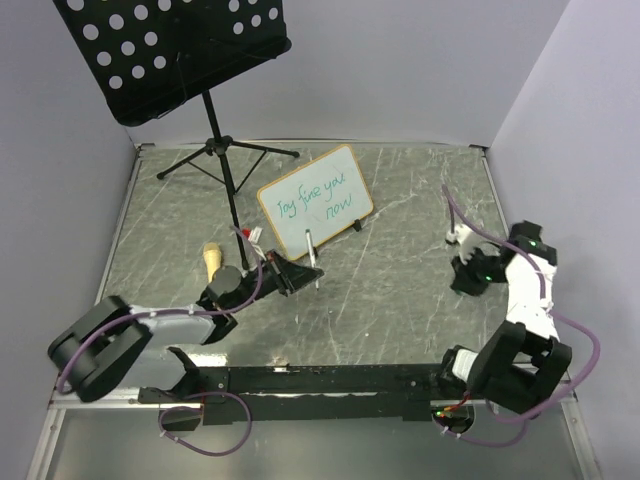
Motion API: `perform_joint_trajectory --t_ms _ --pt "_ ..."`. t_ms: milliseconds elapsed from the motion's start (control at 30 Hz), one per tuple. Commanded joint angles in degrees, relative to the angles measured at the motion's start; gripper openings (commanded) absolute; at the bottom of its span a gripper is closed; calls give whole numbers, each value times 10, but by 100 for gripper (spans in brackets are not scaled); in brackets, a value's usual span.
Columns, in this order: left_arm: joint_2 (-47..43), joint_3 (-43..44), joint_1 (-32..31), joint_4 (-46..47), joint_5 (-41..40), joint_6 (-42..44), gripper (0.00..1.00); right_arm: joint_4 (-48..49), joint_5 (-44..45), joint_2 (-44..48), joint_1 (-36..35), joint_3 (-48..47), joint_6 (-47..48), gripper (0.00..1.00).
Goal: Write a sentence on the whiteboard
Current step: Put down the pen cap at the center of the board.
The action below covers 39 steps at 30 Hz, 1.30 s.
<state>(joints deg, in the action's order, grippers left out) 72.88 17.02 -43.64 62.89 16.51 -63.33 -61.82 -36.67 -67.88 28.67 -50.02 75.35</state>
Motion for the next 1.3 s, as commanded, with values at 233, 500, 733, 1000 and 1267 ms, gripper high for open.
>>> perform_joint_trajectory --t_ms 233,500,733,1000,1267 --pt "165 -13 -76 199 -235 -250 1 109 -259 -59 -219 -33 -317 0" --pt "183 113 -87 -70 -174 -338 1 207 -265 -26 -307 -25 -317 0" --pt "133 226 -80 -391 -116 -372 1 213 -300 59 -324 -50 -260 0" --pt "145 307 -59 -470 -21 -425 1 244 -306 153 -371 -47 -253 0" --pt "190 416 -61 -606 26 -226 1 232 -264 170 -361 -40 -258 0"
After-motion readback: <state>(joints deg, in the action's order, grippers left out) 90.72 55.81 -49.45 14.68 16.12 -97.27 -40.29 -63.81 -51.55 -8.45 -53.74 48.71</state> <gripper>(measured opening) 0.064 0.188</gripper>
